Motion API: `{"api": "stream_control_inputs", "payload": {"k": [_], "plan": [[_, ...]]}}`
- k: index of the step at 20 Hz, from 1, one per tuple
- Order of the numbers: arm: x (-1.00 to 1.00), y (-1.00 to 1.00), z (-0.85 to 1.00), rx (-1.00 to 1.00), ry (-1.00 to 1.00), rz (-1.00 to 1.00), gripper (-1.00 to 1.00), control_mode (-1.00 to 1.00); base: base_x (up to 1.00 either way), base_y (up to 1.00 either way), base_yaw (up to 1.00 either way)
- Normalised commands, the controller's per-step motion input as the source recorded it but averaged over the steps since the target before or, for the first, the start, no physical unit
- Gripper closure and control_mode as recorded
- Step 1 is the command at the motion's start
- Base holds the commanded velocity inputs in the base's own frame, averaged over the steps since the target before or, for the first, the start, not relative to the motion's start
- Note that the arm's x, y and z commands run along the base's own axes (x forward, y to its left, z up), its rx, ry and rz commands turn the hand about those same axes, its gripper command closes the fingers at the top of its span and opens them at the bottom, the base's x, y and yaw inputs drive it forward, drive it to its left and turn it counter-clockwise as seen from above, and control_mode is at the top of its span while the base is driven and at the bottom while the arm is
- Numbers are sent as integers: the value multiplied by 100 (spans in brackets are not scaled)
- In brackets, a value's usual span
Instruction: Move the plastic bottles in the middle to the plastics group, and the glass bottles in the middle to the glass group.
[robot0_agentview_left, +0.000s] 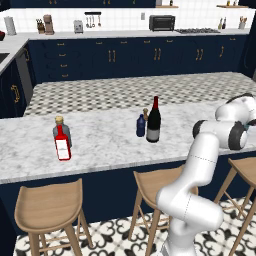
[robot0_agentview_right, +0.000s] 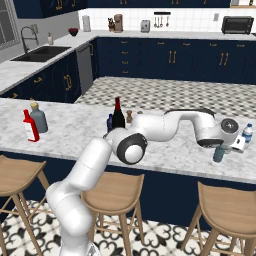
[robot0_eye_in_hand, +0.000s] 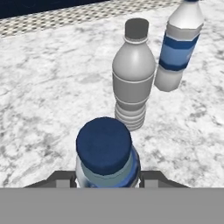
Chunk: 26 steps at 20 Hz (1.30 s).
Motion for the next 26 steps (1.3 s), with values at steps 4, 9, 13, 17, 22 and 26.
{"api": "stream_control_inputs", "payload": {"k": [4,9,13,17,22,26], "plan": [[0,0,-33,0,0,0,100,-100,0,0,0],[0,0,-11,0,3,0,100,-100,0,0,0],[0,0,0,0,0,0,-100,-100,0,0,0],[0,0,0,0,0,0,-100,-100,0,0,0],[0,0,1,0,0,0,-100,-100,0,0,0],[-17,14,17,-1,0,0,-100,-100,0,0,0]]}}
